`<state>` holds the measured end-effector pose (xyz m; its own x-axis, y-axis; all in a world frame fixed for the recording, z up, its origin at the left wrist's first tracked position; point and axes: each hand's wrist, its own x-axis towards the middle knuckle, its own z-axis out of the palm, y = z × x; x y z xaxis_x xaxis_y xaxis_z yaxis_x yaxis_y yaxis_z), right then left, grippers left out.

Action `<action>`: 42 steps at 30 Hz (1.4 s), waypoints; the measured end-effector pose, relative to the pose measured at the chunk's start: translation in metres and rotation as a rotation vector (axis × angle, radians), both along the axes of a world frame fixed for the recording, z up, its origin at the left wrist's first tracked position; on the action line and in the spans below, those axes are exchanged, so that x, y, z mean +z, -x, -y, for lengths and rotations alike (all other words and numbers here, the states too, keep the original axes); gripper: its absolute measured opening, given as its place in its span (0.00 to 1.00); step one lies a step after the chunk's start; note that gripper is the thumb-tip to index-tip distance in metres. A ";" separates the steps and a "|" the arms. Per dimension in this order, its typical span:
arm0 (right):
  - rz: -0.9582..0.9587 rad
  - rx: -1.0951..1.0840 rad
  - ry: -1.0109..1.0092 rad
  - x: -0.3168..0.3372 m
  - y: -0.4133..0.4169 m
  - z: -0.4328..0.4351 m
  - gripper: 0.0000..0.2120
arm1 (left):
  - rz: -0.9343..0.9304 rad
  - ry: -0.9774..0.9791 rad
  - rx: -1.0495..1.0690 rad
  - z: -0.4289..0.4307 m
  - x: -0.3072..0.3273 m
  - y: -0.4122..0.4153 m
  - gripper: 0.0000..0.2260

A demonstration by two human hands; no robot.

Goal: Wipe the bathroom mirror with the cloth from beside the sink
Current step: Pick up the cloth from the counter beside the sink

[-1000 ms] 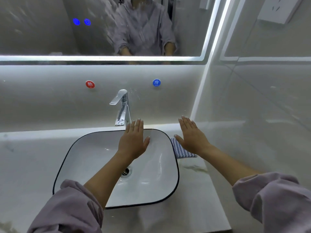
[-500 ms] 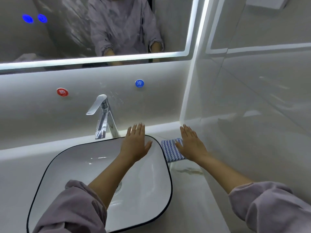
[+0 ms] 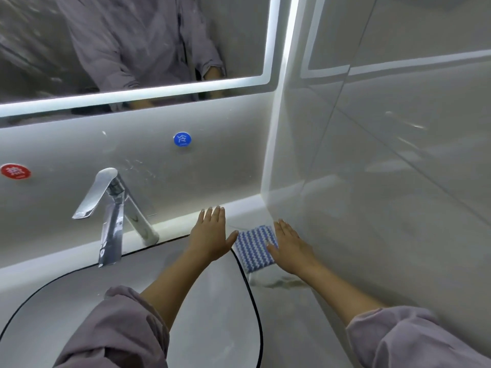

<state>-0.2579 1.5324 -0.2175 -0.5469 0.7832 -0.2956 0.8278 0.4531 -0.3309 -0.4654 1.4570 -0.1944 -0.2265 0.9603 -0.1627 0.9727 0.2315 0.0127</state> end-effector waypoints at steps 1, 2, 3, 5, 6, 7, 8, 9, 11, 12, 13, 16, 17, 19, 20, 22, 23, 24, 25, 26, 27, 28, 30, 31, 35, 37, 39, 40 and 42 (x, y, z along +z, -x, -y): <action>0.001 -0.006 0.015 -0.005 0.001 -0.003 0.33 | 0.008 0.025 -0.009 -0.007 -0.004 0.002 0.35; -0.001 -0.012 0.033 -0.010 0.002 -0.005 0.33 | 0.017 0.049 -0.021 -0.014 -0.008 0.003 0.35; -0.004 -0.015 0.051 -0.015 0.003 -0.007 0.33 | 0.027 0.066 -0.033 -0.018 -0.011 0.004 0.35; -0.005 -0.024 0.090 -0.026 0.006 -0.012 0.33 | 0.051 0.095 -0.058 -0.030 -0.019 0.007 0.35; -0.002 -0.035 0.104 -0.031 0.008 -0.014 0.33 | 0.065 0.108 -0.066 -0.036 -0.023 0.007 0.35; 0.000 -0.048 0.115 -0.037 0.009 -0.016 0.33 | 0.084 0.127 -0.071 -0.042 -0.028 0.007 0.35; 0.001 -0.061 0.123 -0.041 0.010 -0.017 0.33 | 0.107 0.152 -0.072 -0.048 -0.032 0.007 0.35; 0.000 -0.074 0.132 -0.046 0.012 -0.020 0.33 | 0.131 0.187 -0.069 -0.054 -0.038 0.007 0.35; -0.014 -0.098 0.158 -0.055 0.015 -0.023 0.33 | 0.159 0.271 -0.050 -0.066 -0.050 0.006 0.33; -0.027 -0.112 0.172 -0.060 0.017 -0.026 0.33 | 0.162 0.312 -0.041 -0.071 -0.057 0.005 0.31; -0.041 -0.130 0.185 -0.063 0.018 -0.027 0.33 | 0.160 0.347 -0.039 -0.075 -0.062 0.003 0.30; -0.081 -0.207 0.228 -0.073 0.021 -0.031 0.32 | 0.200 0.401 -0.044 -0.088 -0.078 -0.001 0.25; -0.089 -0.230 0.231 -0.077 0.022 -0.032 0.31 | 0.225 0.403 -0.041 -0.093 -0.082 -0.002 0.23; -0.084 -0.260 0.210 -0.082 0.023 -0.034 0.30 | 0.261 0.394 -0.032 -0.100 -0.087 -0.003 0.20; -0.074 -0.271 0.197 -0.085 0.024 -0.035 0.30 | 0.274 0.388 -0.028 -0.103 -0.090 -0.003 0.19; -0.048 -0.289 0.160 -0.090 0.025 -0.035 0.28 | 0.301 0.384 -0.019 -0.107 -0.096 -0.003 0.17; -0.041 -0.298 0.145 -0.092 0.026 -0.035 0.27 | 0.311 0.385 -0.015 -0.108 -0.098 -0.002 0.17; -0.041 -0.309 0.143 -0.093 0.026 -0.035 0.27 | 0.319 0.389 -0.012 -0.109 -0.101 -0.002 0.17; -0.047 -0.322 0.148 -0.095 0.027 -0.035 0.26 | 0.328 0.394 -0.010 -0.110 -0.103 -0.001 0.18; -0.057 -0.334 0.155 -0.096 0.028 -0.034 0.26 | 0.338 0.399 -0.009 -0.110 -0.105 0.000 0.19; -0.067 -0.346 0.165 -0.098 0.029 -0.034 0.26 | 0.349 0.404 -0.007 -0.110 -0.107 0.001 0.20; -0.083 -0.361 0.178 -0.099 0.029 -0.034 0.26 | 0.358 0.406 -0.007 -0.110 -0.108 0.001 0.21; -0.130 -0.400 0.216 -0.101 0.030 -0.036 0.25 | 0.363 0.410 -0.013 -0.109 -0.112 0.001 0.23; -0.157 -0.427 0.239 -0.101 0.030 -0.037 0.24 | 0.364 0.415 -0.016 -0.109 -0.113 0.001 0.23; -0.208 -0.491 0.314 -0.103 0.032 -0.038 0.14 | 0.351 0.473 -0.036 -0.109 -0.114 0.001 0.20; -0.194 -0.479 0.337 -0.104 0.034 -0.037 0.08 | 0.348 0.496 -0.040 -0.110 -0.113 0.000 0.18; -0.179 -0.456 0.351 -0.103 0.035 -0.037 0.08 | 0.366 0.499 -0.039 -0.111 -0.111 0.001 0.14; -0.187 -0.448 0.360 -0.102 0.036 -0.037 0.08 | 0.388 0.497 -0.033 -0.111 -0.109 0.001 0.12; -0.261 -0.447 0.388 -0.096 0.036 -0.038 0.08 | 0.486 0.479 0.002 -0.109 -0.103 0.001 0.10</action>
<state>-0.2939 1.5709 -0.3134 -0.2851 0.8150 -0.5045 0.7789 -0.1098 -0.6174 -0.4667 1.5663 -0.2975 -0.0224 0.7565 -0.6536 0.8821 0.3227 0.3432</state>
